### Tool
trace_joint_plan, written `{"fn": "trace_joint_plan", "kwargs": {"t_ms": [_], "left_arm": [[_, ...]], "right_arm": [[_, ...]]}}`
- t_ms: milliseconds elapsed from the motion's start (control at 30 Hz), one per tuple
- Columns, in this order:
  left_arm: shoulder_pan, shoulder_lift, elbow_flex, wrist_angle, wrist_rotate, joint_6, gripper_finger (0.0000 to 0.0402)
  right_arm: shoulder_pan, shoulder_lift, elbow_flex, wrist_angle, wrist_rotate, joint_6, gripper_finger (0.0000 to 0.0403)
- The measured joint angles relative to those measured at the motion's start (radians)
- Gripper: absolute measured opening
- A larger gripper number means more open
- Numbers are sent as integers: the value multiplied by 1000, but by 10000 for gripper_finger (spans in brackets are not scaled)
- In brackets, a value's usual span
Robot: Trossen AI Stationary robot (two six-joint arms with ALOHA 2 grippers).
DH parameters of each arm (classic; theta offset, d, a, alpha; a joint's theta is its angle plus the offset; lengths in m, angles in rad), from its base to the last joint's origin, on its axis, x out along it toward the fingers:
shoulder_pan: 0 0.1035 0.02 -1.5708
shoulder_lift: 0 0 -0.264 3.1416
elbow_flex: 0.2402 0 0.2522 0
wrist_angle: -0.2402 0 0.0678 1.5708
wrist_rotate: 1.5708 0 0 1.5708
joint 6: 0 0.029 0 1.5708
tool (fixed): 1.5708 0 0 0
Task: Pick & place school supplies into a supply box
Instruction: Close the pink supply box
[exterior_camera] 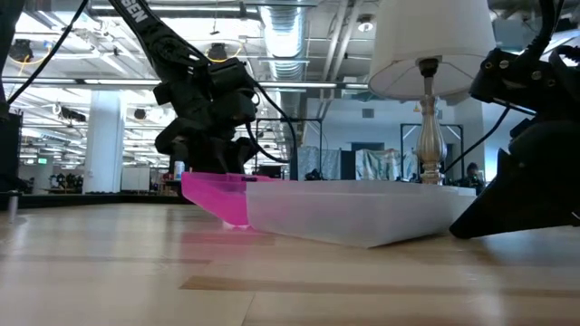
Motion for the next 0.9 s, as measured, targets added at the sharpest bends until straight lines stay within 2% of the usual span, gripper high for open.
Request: {"fn": "trace_joint_plan", "kwargs": {"t_ms": [367,900], "left_arm": [[-7,0,0,1,1,-14,132],[-6,-3,0,-1,86,-13,132]], "right_arm": [[0,0,1,-3,0,-1,63],[1,0,2,-15,0,-26,63]]}}
